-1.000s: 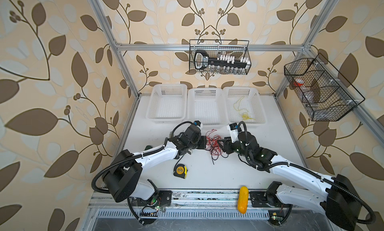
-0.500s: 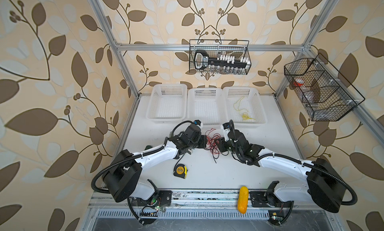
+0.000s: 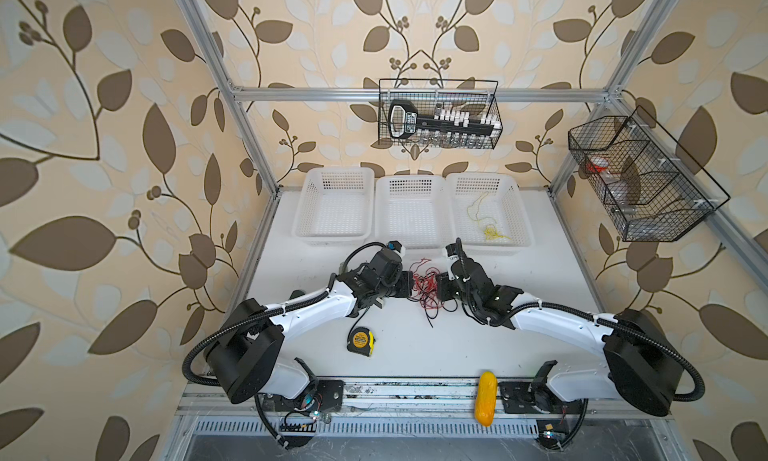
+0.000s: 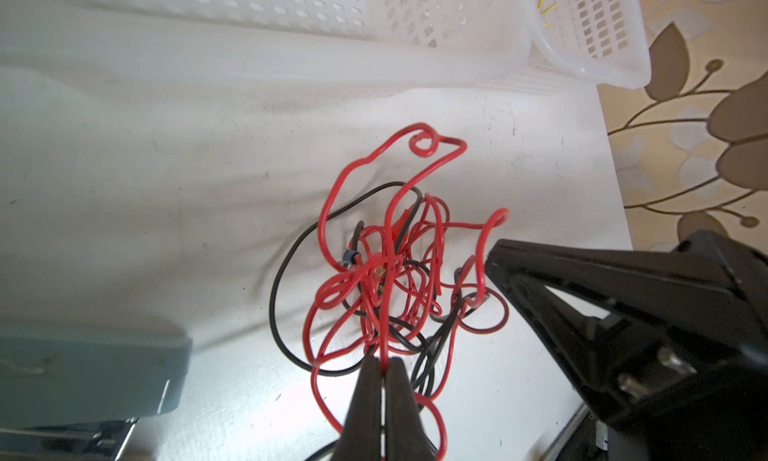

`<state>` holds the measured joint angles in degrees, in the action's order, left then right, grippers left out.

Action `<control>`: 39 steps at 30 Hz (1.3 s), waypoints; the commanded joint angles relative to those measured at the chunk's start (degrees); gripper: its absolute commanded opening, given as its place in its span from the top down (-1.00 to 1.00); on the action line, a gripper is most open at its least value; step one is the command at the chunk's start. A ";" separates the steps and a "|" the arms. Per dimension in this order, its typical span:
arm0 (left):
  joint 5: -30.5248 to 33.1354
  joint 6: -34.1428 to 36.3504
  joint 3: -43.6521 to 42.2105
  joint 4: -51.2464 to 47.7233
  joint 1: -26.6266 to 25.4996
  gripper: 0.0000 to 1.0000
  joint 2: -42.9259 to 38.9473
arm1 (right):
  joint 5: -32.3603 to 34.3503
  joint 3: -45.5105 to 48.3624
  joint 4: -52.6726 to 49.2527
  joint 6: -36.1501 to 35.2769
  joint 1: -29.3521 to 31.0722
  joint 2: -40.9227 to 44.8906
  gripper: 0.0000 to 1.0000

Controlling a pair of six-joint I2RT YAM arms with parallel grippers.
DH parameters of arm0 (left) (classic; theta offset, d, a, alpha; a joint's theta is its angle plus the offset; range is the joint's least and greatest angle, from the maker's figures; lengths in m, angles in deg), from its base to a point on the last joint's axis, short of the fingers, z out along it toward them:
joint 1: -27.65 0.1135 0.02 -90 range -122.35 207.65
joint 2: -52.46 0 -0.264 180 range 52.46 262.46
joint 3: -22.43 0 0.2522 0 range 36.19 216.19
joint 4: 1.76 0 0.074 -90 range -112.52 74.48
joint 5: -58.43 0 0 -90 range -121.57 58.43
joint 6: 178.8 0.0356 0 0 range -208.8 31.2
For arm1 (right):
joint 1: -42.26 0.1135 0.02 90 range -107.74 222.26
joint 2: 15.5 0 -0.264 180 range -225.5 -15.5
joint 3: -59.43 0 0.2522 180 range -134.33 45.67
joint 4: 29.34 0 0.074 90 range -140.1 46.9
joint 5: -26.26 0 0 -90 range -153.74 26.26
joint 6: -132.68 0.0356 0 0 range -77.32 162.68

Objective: Untangle the cables

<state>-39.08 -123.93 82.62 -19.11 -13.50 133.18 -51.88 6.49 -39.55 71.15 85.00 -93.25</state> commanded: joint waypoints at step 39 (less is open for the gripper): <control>0.03 1.39 4.77 -2.68 0.49 -0.98 -0.81 | -8.19 15.39 -6.64 0.35 -2.67 16.30 0.67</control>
<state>-37.97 -123.28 84.37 -23.86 -13.50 131.85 -59.36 19.76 -46.13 69.62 82.60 -78.28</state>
